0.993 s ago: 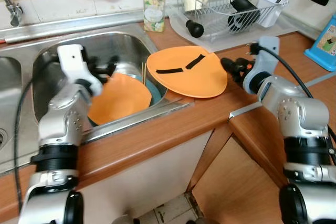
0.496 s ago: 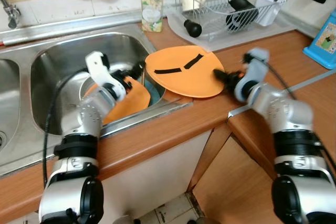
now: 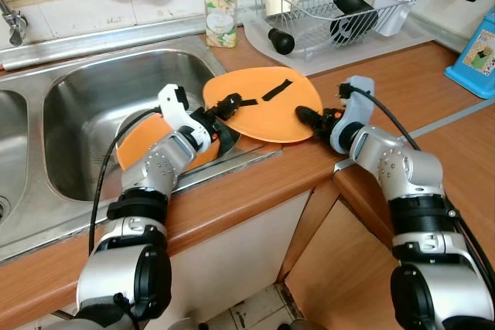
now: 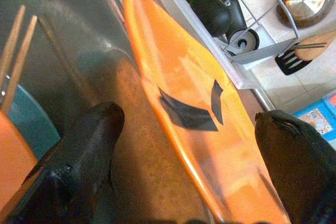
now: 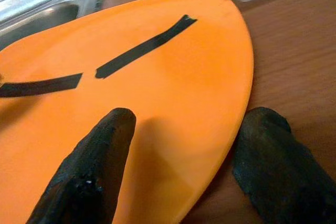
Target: Kitchen organization
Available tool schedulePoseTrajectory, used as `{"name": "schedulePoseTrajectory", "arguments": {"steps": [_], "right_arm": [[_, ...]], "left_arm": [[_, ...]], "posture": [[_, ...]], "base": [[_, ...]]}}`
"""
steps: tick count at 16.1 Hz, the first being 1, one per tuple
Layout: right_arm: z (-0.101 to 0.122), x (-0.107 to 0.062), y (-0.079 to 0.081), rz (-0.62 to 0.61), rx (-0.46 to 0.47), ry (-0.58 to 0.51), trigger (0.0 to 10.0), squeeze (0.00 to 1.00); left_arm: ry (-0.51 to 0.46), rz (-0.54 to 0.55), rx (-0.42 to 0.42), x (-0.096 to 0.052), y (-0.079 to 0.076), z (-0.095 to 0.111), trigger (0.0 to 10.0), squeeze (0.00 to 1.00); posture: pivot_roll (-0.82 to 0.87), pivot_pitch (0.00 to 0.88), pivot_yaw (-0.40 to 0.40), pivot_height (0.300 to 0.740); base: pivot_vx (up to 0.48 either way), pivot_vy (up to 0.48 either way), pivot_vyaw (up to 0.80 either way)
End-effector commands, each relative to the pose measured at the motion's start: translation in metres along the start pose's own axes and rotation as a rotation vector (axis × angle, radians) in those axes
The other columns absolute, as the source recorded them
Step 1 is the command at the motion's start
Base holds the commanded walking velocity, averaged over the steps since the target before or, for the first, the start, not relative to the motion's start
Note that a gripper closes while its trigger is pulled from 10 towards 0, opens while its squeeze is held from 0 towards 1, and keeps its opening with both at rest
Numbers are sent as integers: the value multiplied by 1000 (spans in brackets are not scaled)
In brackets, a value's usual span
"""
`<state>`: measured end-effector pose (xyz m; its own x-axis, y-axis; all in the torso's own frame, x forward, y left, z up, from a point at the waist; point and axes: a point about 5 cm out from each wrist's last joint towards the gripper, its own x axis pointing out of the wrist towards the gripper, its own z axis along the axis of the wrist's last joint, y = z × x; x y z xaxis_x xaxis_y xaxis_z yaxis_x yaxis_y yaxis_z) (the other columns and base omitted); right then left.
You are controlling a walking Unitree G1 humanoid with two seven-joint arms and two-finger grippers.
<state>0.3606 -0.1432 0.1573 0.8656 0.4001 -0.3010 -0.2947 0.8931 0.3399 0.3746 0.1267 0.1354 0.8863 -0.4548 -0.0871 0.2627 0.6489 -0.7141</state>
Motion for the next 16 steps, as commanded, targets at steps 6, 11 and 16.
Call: {"name": "schedulePoseTrajectory", "arguments": {"steps": [6, 11, 16], "right_arm": [[-1, 0, 22, 139, -38, 6, 10000, 0], [3, 0, 23, 149, -55, -4, 10000, 0], [5, -1, 22, 131, -79, -33, 10000, 0]], "left_arm": [[-52, -67, -40, 4, -2, 0, 4392, 0], [-141, -113, -73, -1, -1, 10, 0, 0], [-176, -186, -113, -6, -1, 12, 0, 0]], "posture": [[-216, 0, 34, 740], [-217, 0, 30, 740], [-211, 0, 27, 740]], "base": [[0, 0, 0], [0, 0, 0], [0, 0, 0]]}}
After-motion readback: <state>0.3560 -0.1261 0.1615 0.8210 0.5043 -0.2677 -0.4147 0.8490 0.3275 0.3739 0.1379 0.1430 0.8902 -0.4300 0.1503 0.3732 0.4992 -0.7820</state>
